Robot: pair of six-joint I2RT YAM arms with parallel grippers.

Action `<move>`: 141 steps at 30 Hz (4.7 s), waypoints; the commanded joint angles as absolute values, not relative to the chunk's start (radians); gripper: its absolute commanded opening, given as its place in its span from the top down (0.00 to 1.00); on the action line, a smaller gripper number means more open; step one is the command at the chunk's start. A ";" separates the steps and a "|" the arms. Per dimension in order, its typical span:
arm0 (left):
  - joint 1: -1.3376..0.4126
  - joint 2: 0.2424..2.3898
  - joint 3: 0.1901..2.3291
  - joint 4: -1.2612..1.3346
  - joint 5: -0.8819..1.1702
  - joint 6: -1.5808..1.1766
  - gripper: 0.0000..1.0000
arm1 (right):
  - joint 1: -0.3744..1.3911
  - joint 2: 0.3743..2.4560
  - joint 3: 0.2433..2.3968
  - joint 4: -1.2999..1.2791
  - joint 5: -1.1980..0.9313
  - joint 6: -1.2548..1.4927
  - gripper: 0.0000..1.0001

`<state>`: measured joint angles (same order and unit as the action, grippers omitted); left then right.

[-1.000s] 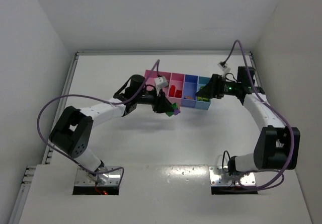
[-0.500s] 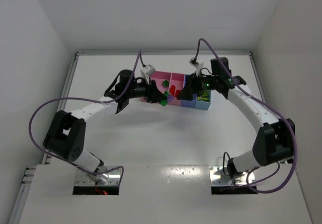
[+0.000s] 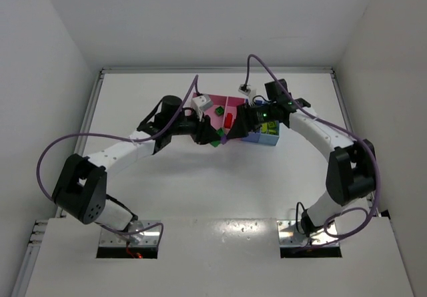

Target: Sort the legos into containers by color

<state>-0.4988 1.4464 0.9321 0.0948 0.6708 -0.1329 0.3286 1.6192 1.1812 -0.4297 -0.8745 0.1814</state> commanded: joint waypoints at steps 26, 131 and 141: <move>-0.307 1.612 0.839 1.315 1.155 -1.249 1.00 | 0.360 1.477 1.063 -0.013 -1.108 0.374 0.00; -0.017 1.465 0.724 1.003 1.012 -0.956 1.00 | 0.288 1.942 1.491 -0.362 -0.048 0.072 0.23; -0.017 1.496 0.693 1.153 1.025 -1.101 1.00 | 0.278 1.714 1.361 -0.264 -0.641 0.127 0.14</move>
